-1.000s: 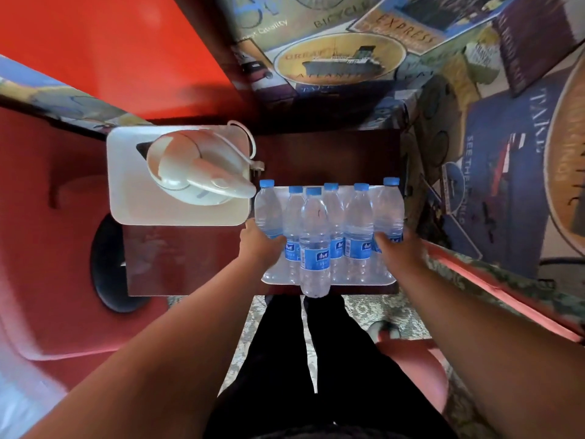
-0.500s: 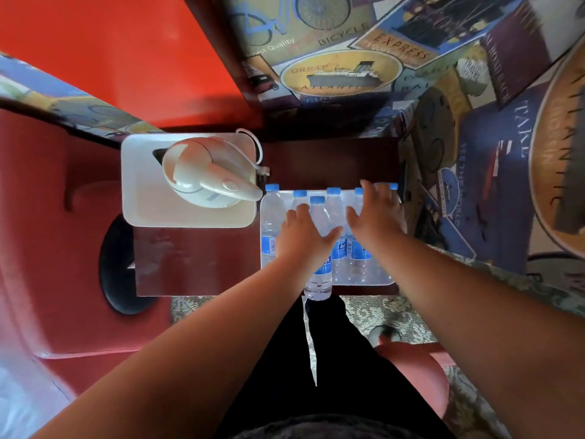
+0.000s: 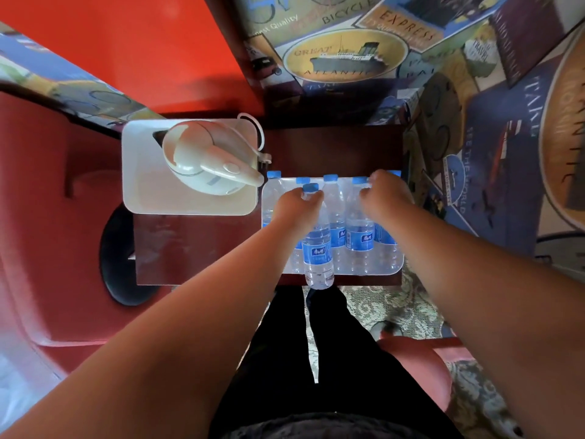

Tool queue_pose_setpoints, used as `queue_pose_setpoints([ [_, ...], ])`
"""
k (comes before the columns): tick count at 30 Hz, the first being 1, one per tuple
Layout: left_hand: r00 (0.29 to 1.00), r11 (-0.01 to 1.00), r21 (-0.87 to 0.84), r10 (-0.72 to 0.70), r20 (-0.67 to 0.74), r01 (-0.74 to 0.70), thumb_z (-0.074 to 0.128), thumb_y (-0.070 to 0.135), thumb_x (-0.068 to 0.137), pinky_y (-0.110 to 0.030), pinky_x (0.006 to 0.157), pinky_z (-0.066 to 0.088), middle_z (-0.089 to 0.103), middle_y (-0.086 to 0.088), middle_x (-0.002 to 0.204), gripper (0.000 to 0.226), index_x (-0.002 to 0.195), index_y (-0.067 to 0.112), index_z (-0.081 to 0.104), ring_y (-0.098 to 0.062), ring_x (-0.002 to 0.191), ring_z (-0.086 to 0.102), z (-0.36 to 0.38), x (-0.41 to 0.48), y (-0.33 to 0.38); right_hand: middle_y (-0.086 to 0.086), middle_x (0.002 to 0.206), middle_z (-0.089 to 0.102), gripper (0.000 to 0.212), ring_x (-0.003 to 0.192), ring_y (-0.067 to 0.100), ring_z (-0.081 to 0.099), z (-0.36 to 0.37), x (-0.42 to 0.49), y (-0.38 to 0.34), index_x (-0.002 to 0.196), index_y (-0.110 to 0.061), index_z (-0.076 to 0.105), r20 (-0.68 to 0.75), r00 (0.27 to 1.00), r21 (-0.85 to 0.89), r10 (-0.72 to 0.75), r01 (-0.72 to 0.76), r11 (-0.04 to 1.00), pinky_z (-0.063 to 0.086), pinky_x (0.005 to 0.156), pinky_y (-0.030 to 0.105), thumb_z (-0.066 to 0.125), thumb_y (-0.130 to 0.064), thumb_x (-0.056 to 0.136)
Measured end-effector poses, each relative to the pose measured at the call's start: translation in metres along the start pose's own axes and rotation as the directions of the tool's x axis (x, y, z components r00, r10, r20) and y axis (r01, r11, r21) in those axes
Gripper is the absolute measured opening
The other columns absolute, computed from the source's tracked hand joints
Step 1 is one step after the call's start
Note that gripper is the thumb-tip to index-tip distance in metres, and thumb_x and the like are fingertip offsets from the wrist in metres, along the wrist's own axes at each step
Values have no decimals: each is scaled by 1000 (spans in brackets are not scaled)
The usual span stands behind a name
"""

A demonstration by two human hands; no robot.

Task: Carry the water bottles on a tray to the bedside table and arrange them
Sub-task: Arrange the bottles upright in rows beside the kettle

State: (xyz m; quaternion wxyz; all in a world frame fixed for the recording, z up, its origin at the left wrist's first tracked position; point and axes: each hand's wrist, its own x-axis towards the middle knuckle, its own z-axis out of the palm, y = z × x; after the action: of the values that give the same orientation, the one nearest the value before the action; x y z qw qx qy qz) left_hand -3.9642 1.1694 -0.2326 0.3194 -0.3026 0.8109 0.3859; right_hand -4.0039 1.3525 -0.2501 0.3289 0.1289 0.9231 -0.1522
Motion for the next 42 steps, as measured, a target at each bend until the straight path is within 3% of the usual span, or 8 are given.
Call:
queue_pose_setpoints([
  [3,999,999,-35,-16,47,17,48,41,90,-29,52,44,62,-3,72,29,84,18,65,-21,62,60,-10,-9,-3,13,108,67,26,102,32,63,-3,-17,8,108,-10,66,42,995,-80,-91,94,992,46,74,29,51,-26,93],
  [7,999,993,-121,-11,32,15,52,34,95,-18,38,38,65,-1,82,19,105,20,61,-12,60,59,-18,-14,-6,17,129,59,46,118,36,57,-2,-17,-7,130,-7,51,36,995,-93,-89,92,991,50,92,39,58,-36,95],
  [12,996,985,-148,83,-18,-84,51,35,98,-20,48,40,71,3,98,14,103,23,55,-10,66,62,-15,-17,-13,18,124,61,53,113,39,60,6,6,-29,130,-8,41,-17,1000,-146,27,-29,989,45,75,40,60,-44,95],
  [19,998,985,-159,66,-9,-67,47,32,100,-13,36,37,62,9,81,23,111,14,56,-9,65,57,-18,-18,-24,15,113,67,39,104,36,64,-7,11,-23,113,-10,63,51,997,-230,-62,72,971,55,82,39,62,-43,92],
  [24,997,980,-179,81,-7,-81,45,30,102,-30,75,47,62,-5,105,21,117,14,48,-22,89,58,-50,-47,-34,14,110,67,39,100,35,64,-37,-39,-19,114,-11,63,42,972,-431,-231,226,873,52,76,38,48,-43,98],
  [26,996,974,-211,78,-32,-83,48,28,101,-38,83,47,61,-5,101,21,116,14,51,-24,88,57,-70,-64,-37,10,110,67,40,99,32,64,-49,-67,-19,118,-15,59,88,944,-522,-317,315,792,49,73,37,43,-45,98],
  [31,966,958,-164,210,-154,-234,52,21,99,-15,59,38,58,8,82,5,102,18,50,-6,70,54,-129,-106,-50,2,97,68,36,86,28,65,-67,-131,-39,117,-23,48,88,833,-615,-546,476,629,43,61,33,39,-49,94],
  [42,870,943,-43,285,-403,-329,64,33,89,-26,62,43,62,12,86,22,98,36,44,-11,78,60,-257,-133,-119,-2,92,64,34,84,25,62,-79,-205,-200,99,-25,55,221,563,-418,-796,792,445,51,70,38,54,-57,87],
])
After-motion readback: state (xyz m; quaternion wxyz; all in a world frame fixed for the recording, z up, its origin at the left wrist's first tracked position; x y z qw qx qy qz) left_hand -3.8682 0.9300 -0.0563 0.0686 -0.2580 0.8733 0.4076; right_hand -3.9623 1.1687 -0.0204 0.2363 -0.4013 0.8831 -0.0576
